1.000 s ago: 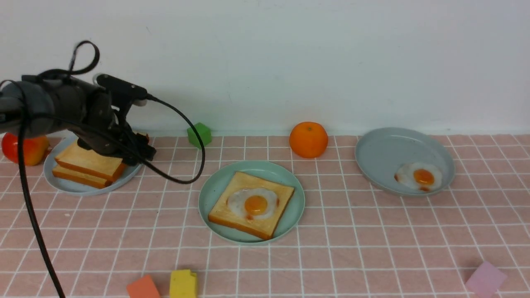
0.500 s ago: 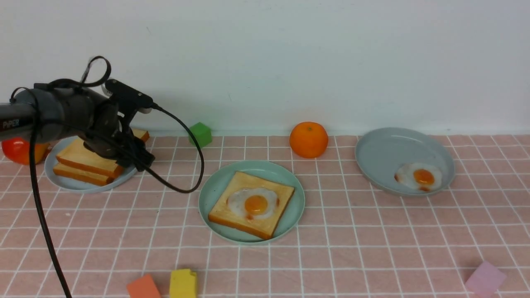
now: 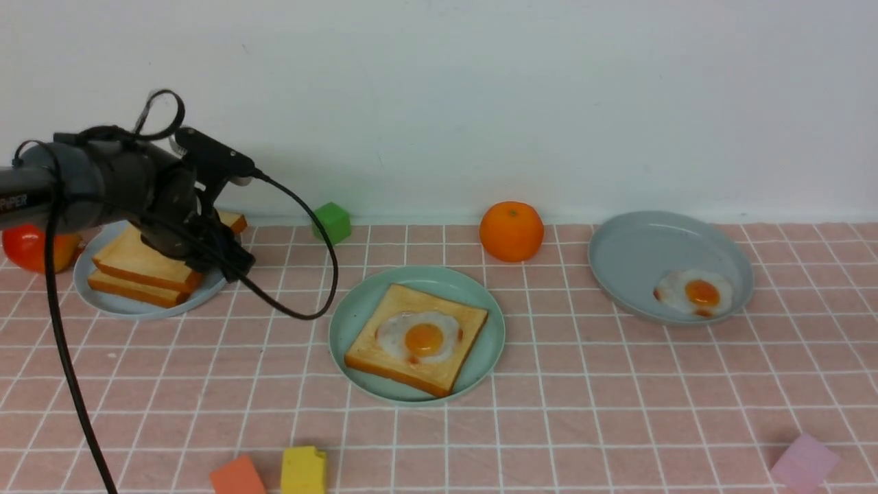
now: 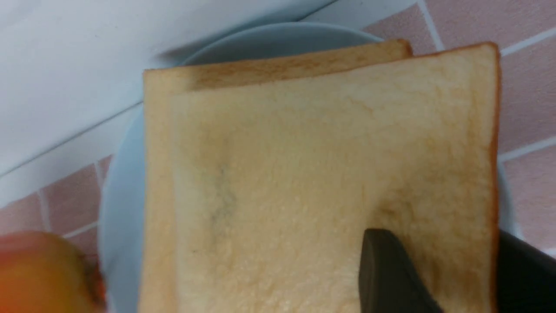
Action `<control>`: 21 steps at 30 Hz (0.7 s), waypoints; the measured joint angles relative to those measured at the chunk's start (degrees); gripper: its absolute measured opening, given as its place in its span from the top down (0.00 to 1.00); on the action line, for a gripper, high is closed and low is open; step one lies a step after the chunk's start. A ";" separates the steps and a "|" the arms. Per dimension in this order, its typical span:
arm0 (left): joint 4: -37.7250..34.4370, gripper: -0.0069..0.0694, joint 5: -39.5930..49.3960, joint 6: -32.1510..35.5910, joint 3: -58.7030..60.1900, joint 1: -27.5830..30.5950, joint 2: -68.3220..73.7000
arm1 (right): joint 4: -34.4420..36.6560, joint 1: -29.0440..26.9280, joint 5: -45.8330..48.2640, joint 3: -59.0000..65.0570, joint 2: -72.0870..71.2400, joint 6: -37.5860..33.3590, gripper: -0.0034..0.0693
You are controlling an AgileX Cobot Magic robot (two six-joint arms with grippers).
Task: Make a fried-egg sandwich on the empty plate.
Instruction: Use the left arm to grab a slice of bread, then use the left arm to place a slice of bread on the fried egg in the middle
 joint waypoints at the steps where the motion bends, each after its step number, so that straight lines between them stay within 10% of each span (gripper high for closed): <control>1: 0.00 0.60 0.10 0.00 0.00 -0.06 -0.24 | 0.00 0.00 0.00 0.00 0.00 0.00 0.94; 5: -1.09 0.84 0.71 0.00 0.05 -0.21 -5.79 | 0.01 0.00 -0.06 0.00 -0.89 0.00 0.93; 13: -2.61 0.84 4.90 0.00 0.05 -2.47 -11.75 | -0.66 0.00 0.11 0.00 -3.21 -0.09 0.93; 21: -5.68 0.84 11.44 -0.19 0.05 -17.23 -14.35 | -3.63 0.00 4.72 0.00 -6.12 -0.03 0.93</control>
